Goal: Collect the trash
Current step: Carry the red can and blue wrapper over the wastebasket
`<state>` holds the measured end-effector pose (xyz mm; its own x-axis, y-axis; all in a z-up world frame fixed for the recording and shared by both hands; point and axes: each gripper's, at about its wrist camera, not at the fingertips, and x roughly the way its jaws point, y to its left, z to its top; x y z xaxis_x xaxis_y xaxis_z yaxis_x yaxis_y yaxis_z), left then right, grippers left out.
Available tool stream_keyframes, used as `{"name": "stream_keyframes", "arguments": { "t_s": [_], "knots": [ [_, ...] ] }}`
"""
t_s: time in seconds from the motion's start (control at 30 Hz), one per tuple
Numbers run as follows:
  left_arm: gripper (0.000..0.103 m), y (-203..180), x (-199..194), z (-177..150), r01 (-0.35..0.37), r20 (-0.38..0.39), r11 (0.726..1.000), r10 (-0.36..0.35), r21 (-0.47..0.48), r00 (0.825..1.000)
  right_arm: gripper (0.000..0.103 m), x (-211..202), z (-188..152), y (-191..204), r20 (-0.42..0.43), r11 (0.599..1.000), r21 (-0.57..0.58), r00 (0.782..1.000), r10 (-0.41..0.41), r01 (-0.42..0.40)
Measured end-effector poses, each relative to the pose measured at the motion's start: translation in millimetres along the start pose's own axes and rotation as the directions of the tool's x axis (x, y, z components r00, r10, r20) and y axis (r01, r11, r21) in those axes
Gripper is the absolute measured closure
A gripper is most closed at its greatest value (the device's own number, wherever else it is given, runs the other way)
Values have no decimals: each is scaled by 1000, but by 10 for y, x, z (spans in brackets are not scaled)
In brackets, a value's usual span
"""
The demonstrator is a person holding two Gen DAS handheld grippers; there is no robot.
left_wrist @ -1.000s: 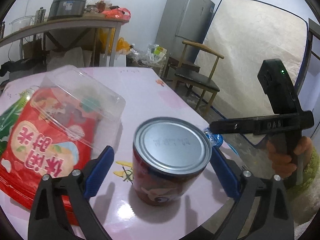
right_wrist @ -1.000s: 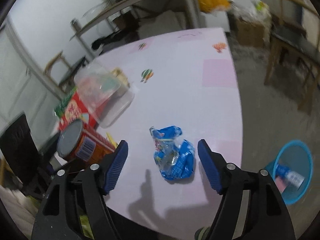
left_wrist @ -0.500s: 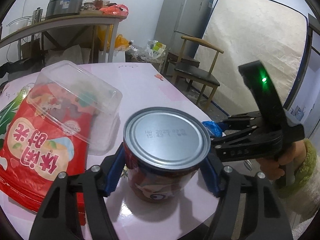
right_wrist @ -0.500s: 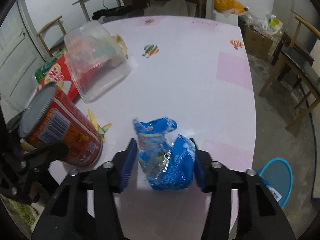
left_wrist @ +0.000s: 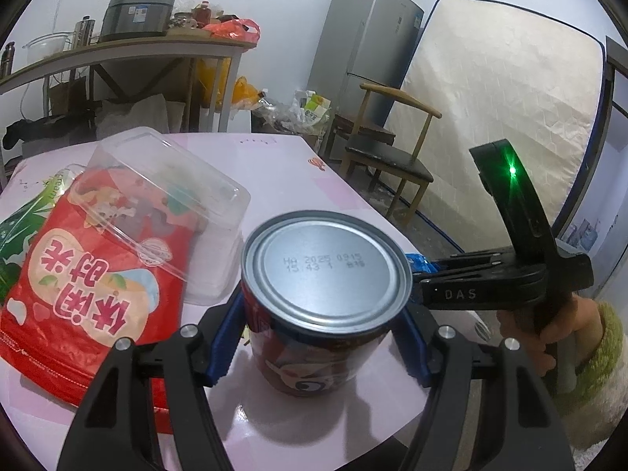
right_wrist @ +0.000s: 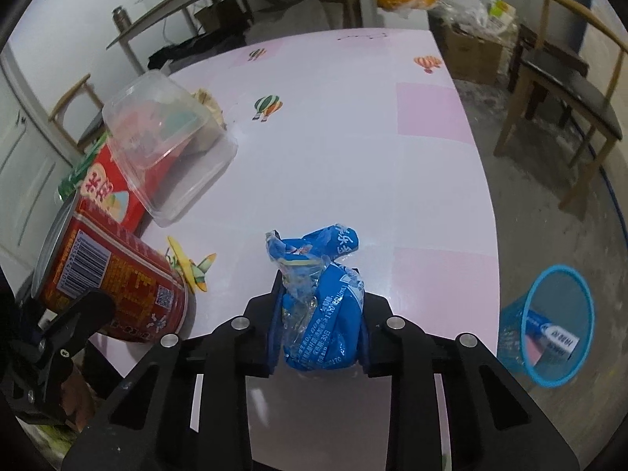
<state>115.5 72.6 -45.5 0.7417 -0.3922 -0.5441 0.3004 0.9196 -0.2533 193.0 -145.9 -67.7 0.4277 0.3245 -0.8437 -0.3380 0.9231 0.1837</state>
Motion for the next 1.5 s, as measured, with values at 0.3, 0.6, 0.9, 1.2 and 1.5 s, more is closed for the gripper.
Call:
{"name": "stream_keyframes", "arguments": {
  "t_s": [0.3, 0.6, 0.9, 1.2, 1.5],
  "knots": [
    [37, -86, -160, 75, -7, 35, 1000, 7, -1, 999, 77, -208, -19, -163, 51, 988, 142, 997, 52, -59],
    [37, -240, -306, 281, 11, 71, 1000, -12, 11, 997, 77, -452, -53, -336, 129, 957, 247, 984, 124, -153],
    [37, -503, -323, 573, 41, 107, 998, -46, 48, 993, 77, -743, -89, -520, 203, 942, 277, 970, 137, -191],
    [37, -864, -113, 868, 116, 103, 990, -124, 77, 987, 77, -1137, -261, -985, 294, 903, 372, 950, 104, -214],
    [37, -1363, 261, 1134, 208, 66, 973, -215, 101, 974, 77, -1468, -523, -1495, 376, 851, 480, 926, 20, -214]
  ]
}}
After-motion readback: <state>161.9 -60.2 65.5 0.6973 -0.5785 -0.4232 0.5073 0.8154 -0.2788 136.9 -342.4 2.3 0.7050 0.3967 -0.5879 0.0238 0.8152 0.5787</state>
